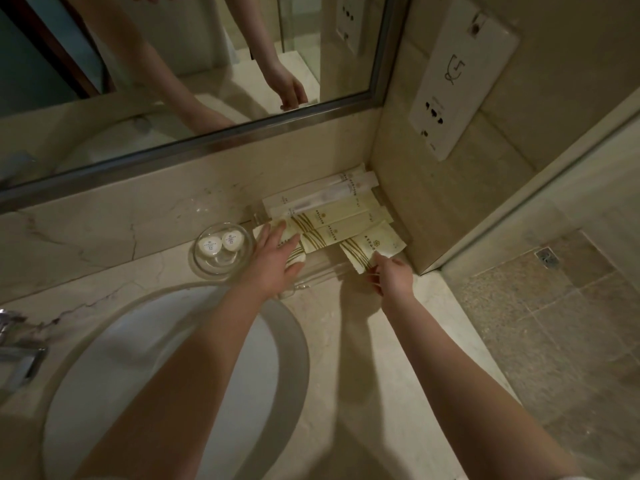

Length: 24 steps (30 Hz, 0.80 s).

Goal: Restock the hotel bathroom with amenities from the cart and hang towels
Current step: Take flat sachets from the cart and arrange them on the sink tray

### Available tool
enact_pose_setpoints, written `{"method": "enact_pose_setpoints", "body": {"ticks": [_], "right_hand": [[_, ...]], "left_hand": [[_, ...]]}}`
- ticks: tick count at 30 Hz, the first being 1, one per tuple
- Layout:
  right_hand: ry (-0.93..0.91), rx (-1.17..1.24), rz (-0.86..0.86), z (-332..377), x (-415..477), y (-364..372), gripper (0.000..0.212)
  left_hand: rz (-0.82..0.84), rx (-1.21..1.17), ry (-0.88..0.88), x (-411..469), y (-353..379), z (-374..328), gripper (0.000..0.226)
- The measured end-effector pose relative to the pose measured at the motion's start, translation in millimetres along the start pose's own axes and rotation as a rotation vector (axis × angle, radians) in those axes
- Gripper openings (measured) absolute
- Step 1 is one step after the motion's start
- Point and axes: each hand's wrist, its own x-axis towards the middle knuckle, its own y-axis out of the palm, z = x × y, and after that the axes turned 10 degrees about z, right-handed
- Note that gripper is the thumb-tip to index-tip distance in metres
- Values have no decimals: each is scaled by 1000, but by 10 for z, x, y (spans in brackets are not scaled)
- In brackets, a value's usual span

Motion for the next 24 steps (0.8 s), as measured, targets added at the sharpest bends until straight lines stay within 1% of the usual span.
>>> {"method": "enact_pose_setpoints", "body": {"ticks": [3, 7, 12, 21, 24], "right_hand": [[-9, -28, 6, -1, 10, 1, 16], [-32, -34, -2, 27, 45, 11, 23], [-35, -39, 14, -5, 49, 7, 27], [-19, -57, 21, -18, 51, 9, 28], [-15, -79, 2, -22, 55, 22, 25]], "left_hand": [[-7, 12, 4, 5, -16, 5, 59], [9, 32, 8, 12, -33, 12, 60], [16, 114, -16, -9, -32, 5, 63], [-45, 66, -35, -110, -52, -58, 61], [-68, 50, -37, -123, -47, -74, 60]]}}
